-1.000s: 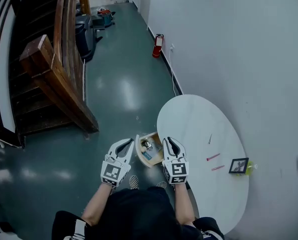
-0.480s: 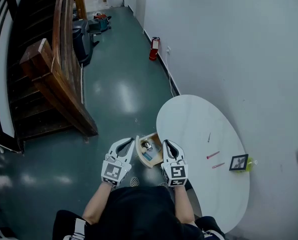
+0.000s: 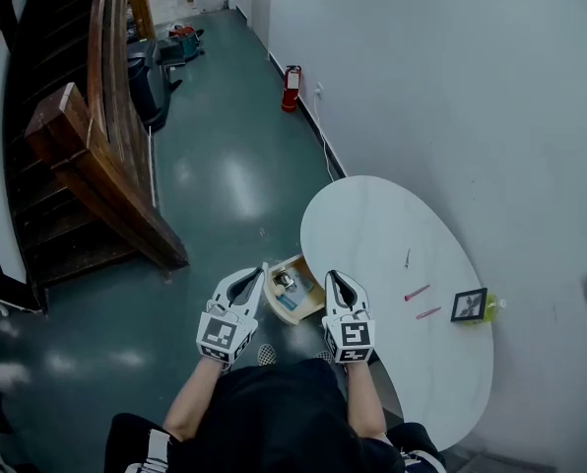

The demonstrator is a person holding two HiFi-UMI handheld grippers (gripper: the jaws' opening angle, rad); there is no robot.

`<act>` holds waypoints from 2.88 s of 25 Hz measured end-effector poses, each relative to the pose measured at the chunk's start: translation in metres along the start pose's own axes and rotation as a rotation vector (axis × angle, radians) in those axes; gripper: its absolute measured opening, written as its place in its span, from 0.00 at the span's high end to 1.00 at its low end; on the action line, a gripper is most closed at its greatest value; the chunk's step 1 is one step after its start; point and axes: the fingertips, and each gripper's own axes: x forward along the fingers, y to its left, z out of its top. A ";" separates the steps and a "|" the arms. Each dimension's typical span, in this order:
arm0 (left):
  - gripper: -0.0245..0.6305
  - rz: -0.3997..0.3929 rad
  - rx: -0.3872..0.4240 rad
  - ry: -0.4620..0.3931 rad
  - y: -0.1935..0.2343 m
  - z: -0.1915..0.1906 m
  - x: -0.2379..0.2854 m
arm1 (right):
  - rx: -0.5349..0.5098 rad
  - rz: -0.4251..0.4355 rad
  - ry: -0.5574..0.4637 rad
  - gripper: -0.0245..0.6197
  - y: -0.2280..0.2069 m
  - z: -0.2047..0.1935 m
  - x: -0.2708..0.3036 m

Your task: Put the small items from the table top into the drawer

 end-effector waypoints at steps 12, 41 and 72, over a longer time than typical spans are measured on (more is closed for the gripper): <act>0.93 -0.286 0.039 0.022 -0.088 0.001 0.058 | 0.045 -0.309 0.060 0.90 -0.093 -0.035 -0.072; 0.93 -0.552 0.018 0.228 -0.243 -0.075 0.260 | 0.196 -0.472 0.230 0.90 -0.300 -0.144 -0.088; 0.93 -0.507 -0.060 0.445 -0.245 -0.165 0.357 | 0.403 -0.312 0.499 0.75 -0.378 -0.281 0.015</act>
